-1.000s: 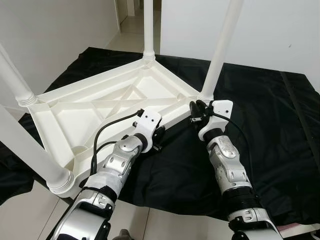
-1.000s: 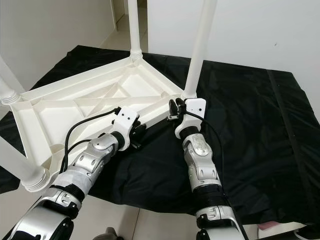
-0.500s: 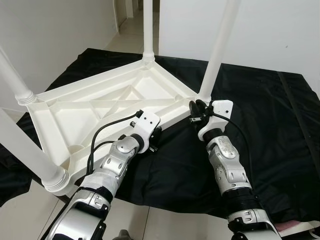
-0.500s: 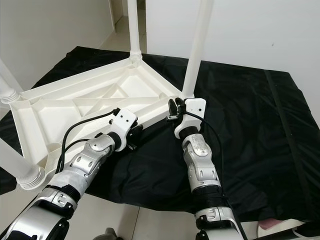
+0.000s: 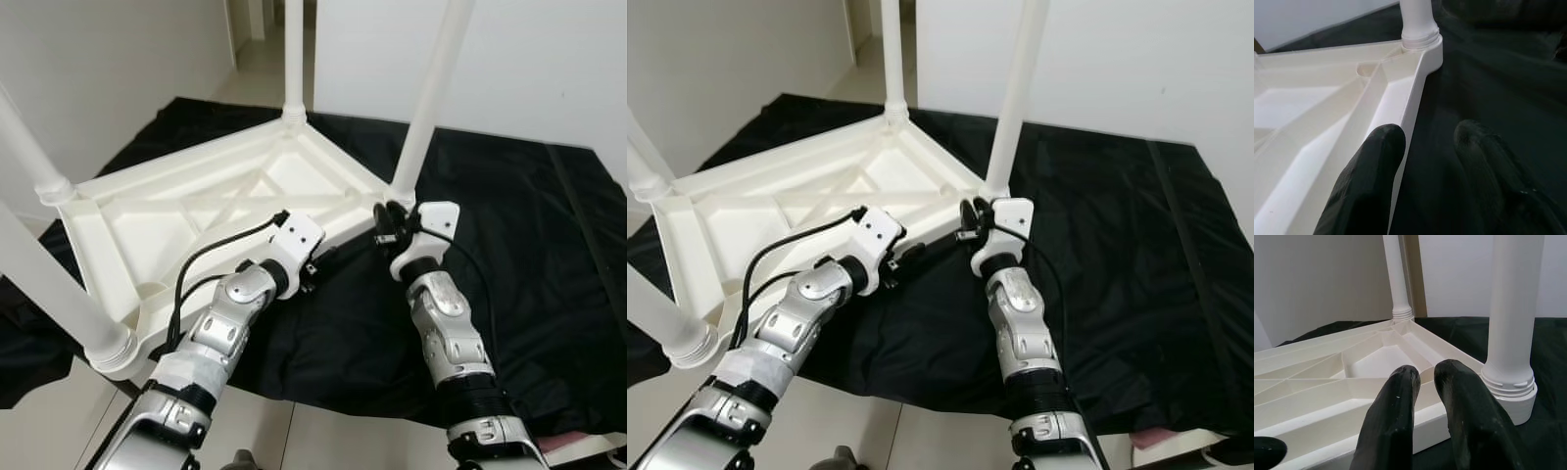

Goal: Building children table

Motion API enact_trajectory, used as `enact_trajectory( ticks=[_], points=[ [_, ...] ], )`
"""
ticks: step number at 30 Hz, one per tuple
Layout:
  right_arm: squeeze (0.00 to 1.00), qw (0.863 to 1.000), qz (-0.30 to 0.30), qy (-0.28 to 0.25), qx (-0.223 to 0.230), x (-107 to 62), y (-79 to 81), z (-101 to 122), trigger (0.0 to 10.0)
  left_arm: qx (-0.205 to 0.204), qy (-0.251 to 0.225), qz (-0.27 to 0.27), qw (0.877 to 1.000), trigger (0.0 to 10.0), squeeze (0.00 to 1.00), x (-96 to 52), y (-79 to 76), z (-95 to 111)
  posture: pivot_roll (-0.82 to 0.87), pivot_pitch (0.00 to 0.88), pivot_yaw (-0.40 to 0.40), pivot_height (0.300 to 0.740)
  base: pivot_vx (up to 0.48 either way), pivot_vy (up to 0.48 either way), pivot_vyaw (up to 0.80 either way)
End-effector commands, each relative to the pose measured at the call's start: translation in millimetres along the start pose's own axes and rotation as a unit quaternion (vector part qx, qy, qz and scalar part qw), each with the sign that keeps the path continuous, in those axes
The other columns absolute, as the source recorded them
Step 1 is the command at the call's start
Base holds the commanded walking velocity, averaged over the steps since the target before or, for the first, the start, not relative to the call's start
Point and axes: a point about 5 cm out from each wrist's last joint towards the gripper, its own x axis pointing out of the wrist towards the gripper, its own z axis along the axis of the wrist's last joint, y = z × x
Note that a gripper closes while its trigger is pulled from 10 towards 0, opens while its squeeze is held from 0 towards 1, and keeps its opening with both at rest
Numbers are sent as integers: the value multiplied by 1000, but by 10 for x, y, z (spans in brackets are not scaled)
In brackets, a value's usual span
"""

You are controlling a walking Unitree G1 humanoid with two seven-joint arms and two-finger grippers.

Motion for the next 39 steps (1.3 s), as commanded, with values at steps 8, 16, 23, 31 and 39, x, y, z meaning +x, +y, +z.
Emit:
enact_trajectory(
  ticks=[8,16,23,31,39],
  points=[
    [0,1000,6,10,3,-12,23,-30,10000,31,44,-23,998,10000,0,-400,-33,-130,143,30,-8,740,0,0,0],
    [0,1000,12,10,6,-7,54,-27,10000,46,72,-20,996,10000,0,-685,26,-155,152,37,-8,740,0,0,0],
    [0,1000,12,12,8,-22,57,-41,10000,13,111,-28,993,10000,0,-1057,-29,-210,169,45,-10,740,0,0,0],
    [0,1000,18,13,11,-13,80,-42,10000,-21,147,-52,988,10000,0,-1314,-115,-328,187,51,-20,740,0,0,0],
    [0,1000,24,11,15,12,111,-32,10000,1,165,52,985,10000,0,-1363,266,-389,189,52,-20,740,0,0,0]
  ],
)
